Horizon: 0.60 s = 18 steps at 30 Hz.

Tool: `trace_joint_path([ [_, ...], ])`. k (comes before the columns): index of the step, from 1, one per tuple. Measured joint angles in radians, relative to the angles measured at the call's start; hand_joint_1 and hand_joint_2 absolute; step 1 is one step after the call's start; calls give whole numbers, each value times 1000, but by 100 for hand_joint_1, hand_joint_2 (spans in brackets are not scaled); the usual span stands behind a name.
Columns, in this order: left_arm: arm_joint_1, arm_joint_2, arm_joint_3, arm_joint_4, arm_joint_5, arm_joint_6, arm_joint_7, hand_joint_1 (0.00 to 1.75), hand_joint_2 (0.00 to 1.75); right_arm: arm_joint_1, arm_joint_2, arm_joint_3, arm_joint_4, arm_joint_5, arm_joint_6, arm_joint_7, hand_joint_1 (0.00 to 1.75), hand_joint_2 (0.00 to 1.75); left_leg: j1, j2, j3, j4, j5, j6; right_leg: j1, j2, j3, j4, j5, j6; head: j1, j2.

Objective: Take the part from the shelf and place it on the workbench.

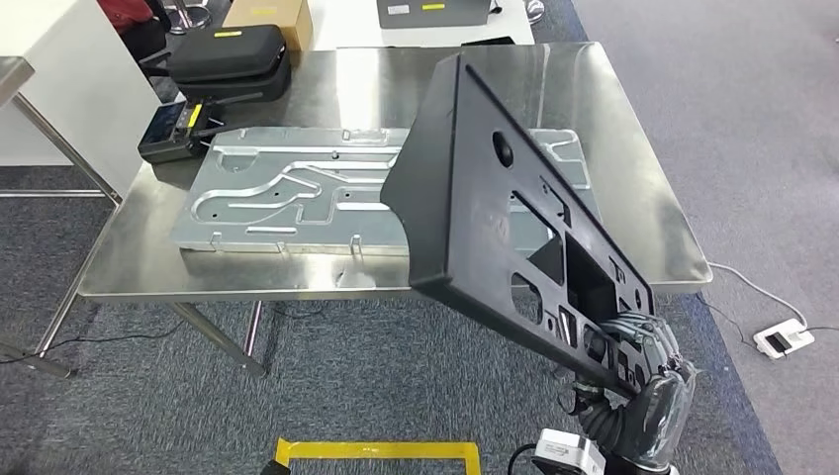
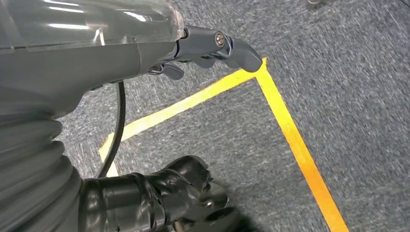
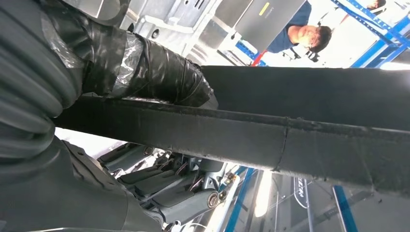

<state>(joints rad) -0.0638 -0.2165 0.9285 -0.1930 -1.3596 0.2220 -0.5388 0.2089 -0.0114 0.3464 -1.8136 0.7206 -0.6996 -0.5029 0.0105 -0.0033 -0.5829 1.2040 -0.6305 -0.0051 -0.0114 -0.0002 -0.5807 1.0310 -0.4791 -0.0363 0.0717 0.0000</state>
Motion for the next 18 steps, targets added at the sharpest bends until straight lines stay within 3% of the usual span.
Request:
trace_joint_path([
  [1, 2, 0, 0, 0, 0, 0, 0, 0, 175, 0, 0, 0, 0, 0, 0, 0, 175, 175, 0, 0, -43, 62, -12, -1, 1, 0, 7, 0, -6, -2, 0, 0],
  [2, 3, 0, 0, 0, 0, 0, 0, 0, 175, 0, 0, 0, 1, 0, 0, 0, 175, 175, 0, 0, -75, 95, -5, -1, 2, 1, 15, 0, -13, -2, 0, 0],
  [3, 5, 0, 0, 0, 0, 0, 0, 0, 175, -1, 0, 0, 1, 0, 0, 0, 175, 175, 0, 0, -88, 90, 25, 0, 2, 3, 26, 0, -21, -2, 0, 0],
  [5, 6, 1, 0, 0, -1, 0, 0, 0, 175, -2, 0, 0, 1, 0, 0, 0, 175, 175, -1, 0, -68, -19, 125, 9, 3, 6, 50, 0, -39, 1, 0, 0],
  [6, 6, 2, 0, 0, -1, 0, 0, 0, 175, -4, 0, 0, 1, 0, 0, 0, 175, 175, -3, 0, -49, -77, 162, 14, 6, 6, 58, 0, -48, 5, 1, 0],
  [7, 6, 3, 0, 0, -2, -1, 1, 0, 175, -6, 0, 0, 1, 0, 0, 0, 175, 175, -6, 0, -33, -125, 179, 19, 7, 7, 62, 1, -55, 9, 1, 0],
  [9, 4, 5, -1, 0, -2, -1, 2, 0, 175, -10, 0, 0, 1, 0, 0, 0, 175, 175, -11, 0, -19, -155, 174, 25, 8, 8, 63, 0, -61, 19, 1, 0],
  [12, 5, 6, -2, 0, -3, 0, 3, 0, 175, -17, 0, 0, -1, -1, 0, -1, 175, 175, -4, -1, -1, -178, 169, 37, 7, 5, 68, 7, -74, 34, 2, 0],
  [14, 4, 6, -3, 0, -3, 0, 3, 0, 175, -24, -1, 0, -2, -1, 0, -3, 175, 175, 1, 0, 19, -192, 164, 47, 5, 2, 26, 94, -111, 44, 3, 0],
  [16, 2, 6, -4, 0, -4, 0, 3, 0, 175, -28, -1, 0, -2, -2, 0, -3, 175, 175, 1, 0, 31, -194, 154, 53, 1, 2, -63, 232, -150, 51, 4, 0],
  [17, 2, 6, -5, 0, -5, 0, 3, 0, 175, -29, -1, 0, -2, -3, 0, -3, 175, 175, 1, 0, 37, -193, 148, 53, -1, 2, -100, 276, -151, 54, 4, 0],
  [18, 3, 6, -5, 0, -5, 0, 3, 0, 175, -29, -1, 0, -1, -3, 0, -3, 175, 175, 1, -1, 46, -193, 141, 52, -4, 2, -119, 283, -129, 57, 4, 0],
])
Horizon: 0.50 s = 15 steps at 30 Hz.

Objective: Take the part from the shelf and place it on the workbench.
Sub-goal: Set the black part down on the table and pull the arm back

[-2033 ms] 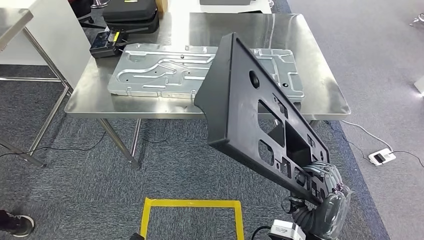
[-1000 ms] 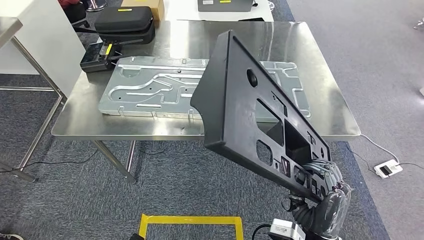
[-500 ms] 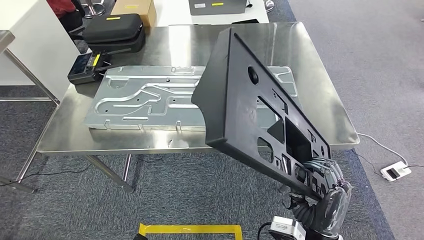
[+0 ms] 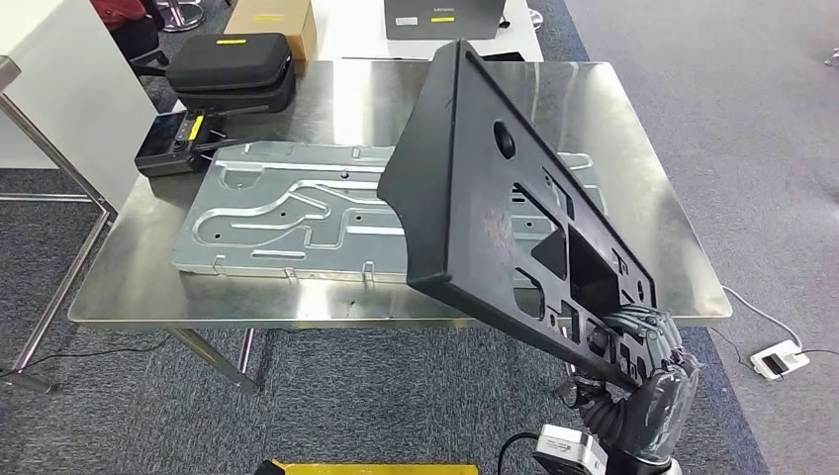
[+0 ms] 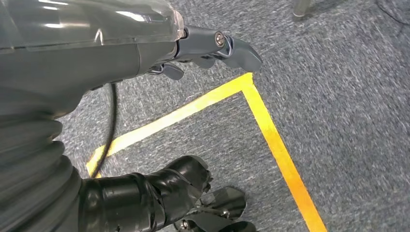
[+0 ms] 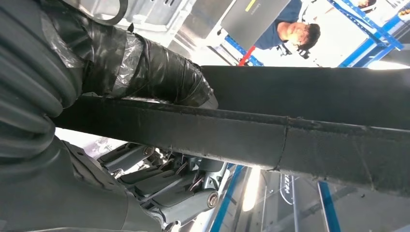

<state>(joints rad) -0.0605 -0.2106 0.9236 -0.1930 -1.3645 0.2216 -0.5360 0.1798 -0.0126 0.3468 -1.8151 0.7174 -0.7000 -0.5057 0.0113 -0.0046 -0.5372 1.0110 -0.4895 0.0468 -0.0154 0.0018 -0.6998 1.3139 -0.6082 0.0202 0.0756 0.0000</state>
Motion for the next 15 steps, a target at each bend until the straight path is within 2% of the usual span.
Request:
trace_joint_path([
  [1, 1, 0, 0, 0, 0, 0, 0, 0, 175, -1, 0, 0, 0, -1, 0, 0, 175, 175, 0, -1, 11, 0, -8, -2, -3, 0, 2, -34, 43, 1, 0, 0],
  [2, 1, 0, 0, 0, 0, 0, 0, 0, 175, -2, 0, 0, 0, -1, 0, 0, 175, 175, 1, -2, 23, 1, -18, -6, -5, -1, 19, -99, 96, 1, 0, 0],
  [3, 1, 0, 0, 0, 0, 0, 0, 0, 175, -4, 0, 0, 1, -1, 0, 0, 175, 175, 0, -3, 32, 2, -27, -10, -5, -1, 41, -161, 134, -1, 0, 0],
  [4, 0, 0, -1, 0, -1, 0, 0, 0, 175, -6, 0, 0, 1, -1, 0, 0, 175, 175, -2, -4, 37, 4, -35, -16, -3, -1, 63, -215, 157, -4, 1, 0],
  [5, -1, 0, -1, 0, -1, 0, 0, 0, 175, -9, 0, 0, 2, -2, 0, 0, 175, 175, -3, -3, 39, 4, -40, -21, 0, -1, 75, -245, 162, -9, 0, 0],
  [8, -3, 0, -1, 0, -1, 0, 1, 0, 175, -13, -1, 0, 3, -4, 0, 2, 175, 175, -4, -1, 44, -2, -48, -36, 1, 1, 86, -262, 148, -24, 0, 0],
  [10, -5, 0, -1, 0, -1, 2, 1, 0, 175, -17, -1, 1, 2, -6, 0, 2, 175, 175, -3, 0, 34, 34, -72, -45, -4, 0, 100, -273, 144, -36, -1, 0],
  [11, -5, 0, -1, 0, -1, 3, 1, 0, 175, -20, -1, 2, 2, -6, 0, 2, 175, 175, -1, 0, 10, 82, -94, -49, -5, -2, 107, -278, 141, -42, -2, 0],
  [13, -5, 0, -1, 0, -1, 11, 4, 0, 175, -25, -1, 3, 4, -6, 0, 3, 175, 175, 0, 0, -71, 219, -141, -53, -2, -4, 115, -279, 134, -51, -2, 0],
  [14, -4, 0, -1, 0, -1, 16, 5, 0, 175, -26, -1, 4, 4, -6, 0, 5, 175, 175, 0, 0, -107, 270, -148, -54, -1, -4, 119, -279, 130, -53, -2, 0],
  [15, -3, 0, -1, 0, -1, 23, 6, 0, 175, -27, -1, 4, 6, -6, 0, 6, 175, 175, 0, 0, -129, 288, -134, -55, 0, -3, 125, -279, 125, -53, -2, 0],
])
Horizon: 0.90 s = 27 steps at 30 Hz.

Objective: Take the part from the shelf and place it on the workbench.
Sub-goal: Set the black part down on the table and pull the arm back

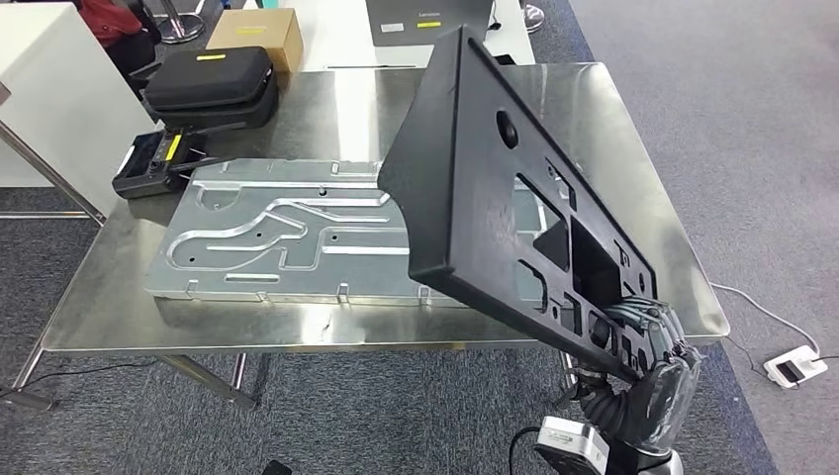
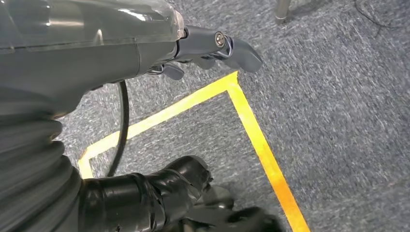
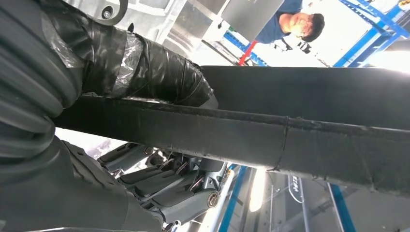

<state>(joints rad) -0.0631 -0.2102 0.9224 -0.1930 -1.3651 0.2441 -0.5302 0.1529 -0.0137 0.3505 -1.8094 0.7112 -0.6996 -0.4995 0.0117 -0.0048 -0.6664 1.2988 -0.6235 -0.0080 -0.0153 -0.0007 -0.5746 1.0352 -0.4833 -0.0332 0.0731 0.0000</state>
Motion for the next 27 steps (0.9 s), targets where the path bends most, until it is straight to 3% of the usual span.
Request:
trace_joint_path([
  [1, 1, 0, 0, 0, 1, 4, 0, 0, 175, -1, 0, 0, 1, 0, 0, 1, 175, 175, 0, 0, -2, -23, 35, 1, 1, 2, 7, 0, -5, 1, 0, 0],
  [3, 0, 0, 0, 0, 2, -2, -7, 0, 175, -5, 0, 2, 2, 1, 0, 2, 175, 175, -1, 0, 36, -145, 127, 9, 2, 4, 22, 1, -17, 4, 0, 0],
  [5, -3, 2, 0, 0, 3, -20, -19, 0, 175, -15, 0, 7, 4, 2, 0, 2, 175, 175, -5, 0, 71, -240, 167, 18, 5, 6, 27, 3, -26, 12, 0, 0],
  [7, -5, 3, -1, 0, -1, -36, -29, 0, 175, -26, 0, 14, 9, 2, 0, 3, 175, 175, -9, -1, 79, -263, 161, 24, 7, 6, 25, 1, -28, 22, 0, 0],
  [10, -5, 4, -2, 0, -12, -55, -33, 0, 175, -49, -1, 27, 20, 2, 2, 12, 175, 175, -2, 0, 88, -281, 165, 38, 6, 4, 18, 21, -46, 35, 1, 0],
  [11, -6, 4, -2, 0, -15, -60, -33, 0, 175, -59, -2, 33, 24, 3, 4, 15, 175, 175, 1, 1, 92, -286, 166, 43, 5, 4, -1, 61, -68, 39, 1, 0],
  [13, -9, 4, -5, 0, -18, -65, -33, 0, 175, -75, -5, 42, 34, 6, 7, 19, 175, 175, 0, 2, 94, -287, 163, 50, 2, 3, -68, 188, -123, 45, 2, 0],
  [14, -9, 4, -6, 0, -18, -67, -33, 0, 175, -79, -6, 46, 40, 9, 10, 21, 175, 175, 0, 2, 95, -286, 161, 51, 1, 3, -103, 247, -139, 47, 2, 0],
  [15, -9, 4, -8, 0, -18, -67, -33, 0, 175, -82, -8, 49, 45, 14, 12, 23, 175, 175, 0, 1, 97, -285, 159, 52, 0, 3, -125, 276, -136, 49, 2, 0],
  [16, -9, 4, -8, 0, -18, -66, -32, 0, 131, -86, -9, 53, 52, 22, 13, 28, 175, 175, 0, 0, 101, -283, 155, 51, -1, 3, -127, 266, -111, 49, 2, 0],
  [19, -12, 4, -9, 0, -17, -61, -21, 0, 0, -121, -12, 72, 73, 76, 14, 56, 175, 175, -2, -2, 113, -277, 141, 42, -1, 2, -56, 85, -1, 45, 2, 0],
  [21, -17, 4, -11, 0, -19, -58, -8, 0, 0, -150, -13, 89, 91, 134, 13, 84, 175, 175, -6, -2, 113, -275, 136, 32, 2, 4, -29, 20, 16, 39, 2, 0],
  [24, -23, 3, -20, 0, -27, -56, 7, 0, 0, -188, -14, 111, 118, 220, 11, 124, 175, 175, -6, -1, 111, -272, 132, 16, 2, 6, -26, 10, 14, 26, 1, 0],
  [25, -25, 3, -22, 0, -29, -56, 10, 0, 0, -201, -13, 117, 126, 239, 11, 132, 175, 175, -5, -1, 106, -259, 121, 12, 0, 5, -24, 7, 15, 21, 1, 0],
  [27, -29, 3, -25, 0, -33, -56, 14, 0, 0, -226, -13, 127, 139, 281, 10, 149, 175, 175, -2, -1, 66, -173, 73, 4, -2, 2, -20, 3, 15, 11, 1, 0],
])
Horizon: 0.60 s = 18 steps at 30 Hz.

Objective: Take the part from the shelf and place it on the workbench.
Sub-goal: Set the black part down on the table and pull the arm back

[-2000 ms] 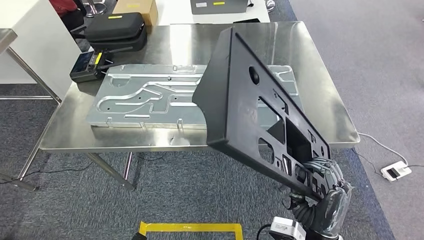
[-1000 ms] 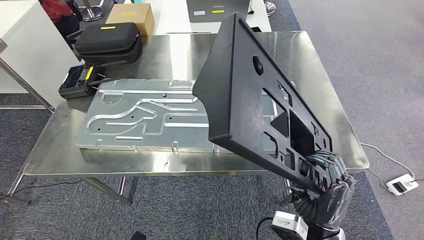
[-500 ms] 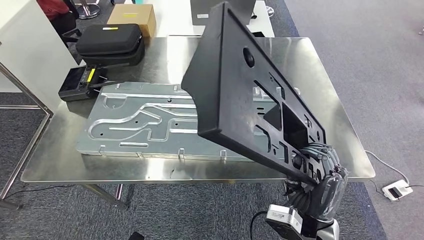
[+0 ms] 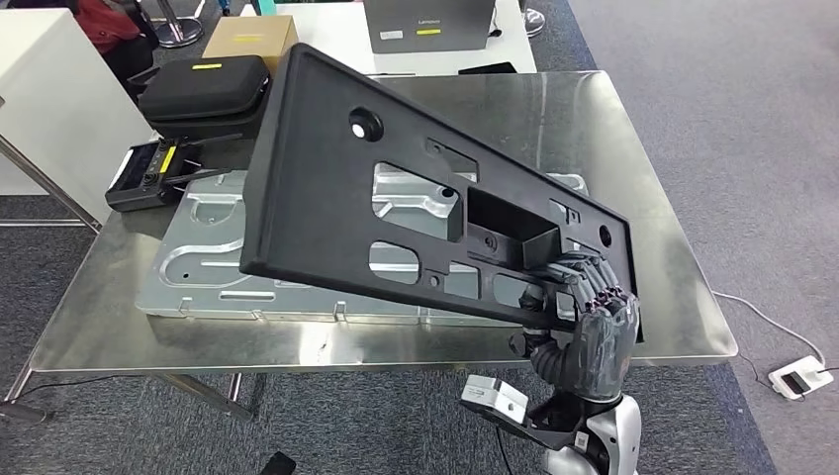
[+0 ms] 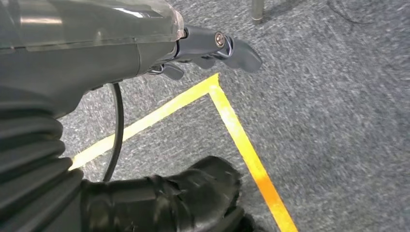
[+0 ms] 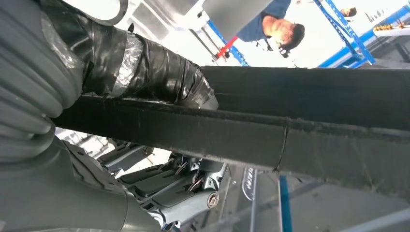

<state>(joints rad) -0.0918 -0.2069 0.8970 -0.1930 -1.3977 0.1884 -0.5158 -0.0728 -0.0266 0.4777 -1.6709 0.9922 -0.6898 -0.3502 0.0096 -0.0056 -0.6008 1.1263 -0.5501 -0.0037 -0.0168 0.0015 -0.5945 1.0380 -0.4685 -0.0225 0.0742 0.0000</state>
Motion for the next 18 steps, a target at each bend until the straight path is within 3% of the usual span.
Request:
trace_joint_path([
  [2, -1, 0, -4, 0, -7, -1, 6, 0, 0, -28, 1, 8, 18, 77, -1, 27, 175, 175, 1, 0, -68, 131, -50, -4, 2, -2, 1, 1, -2, -5, 0, 0],
  [3, -1, 0, -7, 0, -12, -3, 11, 0, 0, -43, 3, 12, 30, 122, -1, 44, 175, 175, 1, 0, -91, 169, -52, -5, 3, -1, 2, 1, -3, -6, 0, 0],
  [4, -2, 0, -10, 0, -15, -5, 15, 0, 0, -61, 6, 18, 44, 165, -1, 62, 175, 175, 1, 0, -98, 172, -36, -4, 4, 0, 3, 2, -4, -7, 0, 0],
  [6, -7, 0, -20, 0, -23, -9, 24, 0, 0, -112, 14, 36, 78, 241, 1, 108, 175, 175, 1, 0, -59, 66, 42, 1, 4, 3, 8, 3, -7, -6, 0, 0],
  [8, -18, 0, -29, 0, -29, -13, 31, 0, 0, -170, 23, 64, 117, 301, 4, 157, 175, 175, -2, 1, -10, -51, 93, 9, 8, 5, 8, 7, -10, 0, 0, 0],
  [9, -23, 0, -32, 0, -30, -14, 33, 0, 0, -193, 26, 78, 134, 318, 5, 174, 175, 175, -4, 0, 0, -79, 97, 12, 10, 5, 6, 8, -10, 4, 0, 0],
  [13, -28, -1, -44, 0, -34, -19, 38, 0, 0, -240, 33, 116, 178, 357, 12, 208, 175, 175, 0, -3, 5, -100, 99, 28, 11, 1, -1, 16, -18, 22, 0, 0],
  [15, -32, -2, -50, 0, -42, -26, 40, 0, 0, -274, 36, 134, 204, 397, 34, 236, 175, 175, 4, -1, 7, -106, 102, 38, 9, 0, -38, 92, -61, 29, 1, 0],
  [17, -38, -2, -58, 0, -51, -37, 46, 0, 0, -318, 47, 158, 258, 432, 73, 273, 175, 175, 3, 2, 7, -106, 102, 43, 8, 0, -104, 224, -115, 33, 1, 0],
  [18, -40, -3, -63, 0, -55, -42, 50, 0, 0, -339, 55, 170, 293, 446, 93, 291, 175, 175, 2, 3, 7, -106, 101, 43, 8, -1, -129, 268, -123, 35, 1, 0],
])
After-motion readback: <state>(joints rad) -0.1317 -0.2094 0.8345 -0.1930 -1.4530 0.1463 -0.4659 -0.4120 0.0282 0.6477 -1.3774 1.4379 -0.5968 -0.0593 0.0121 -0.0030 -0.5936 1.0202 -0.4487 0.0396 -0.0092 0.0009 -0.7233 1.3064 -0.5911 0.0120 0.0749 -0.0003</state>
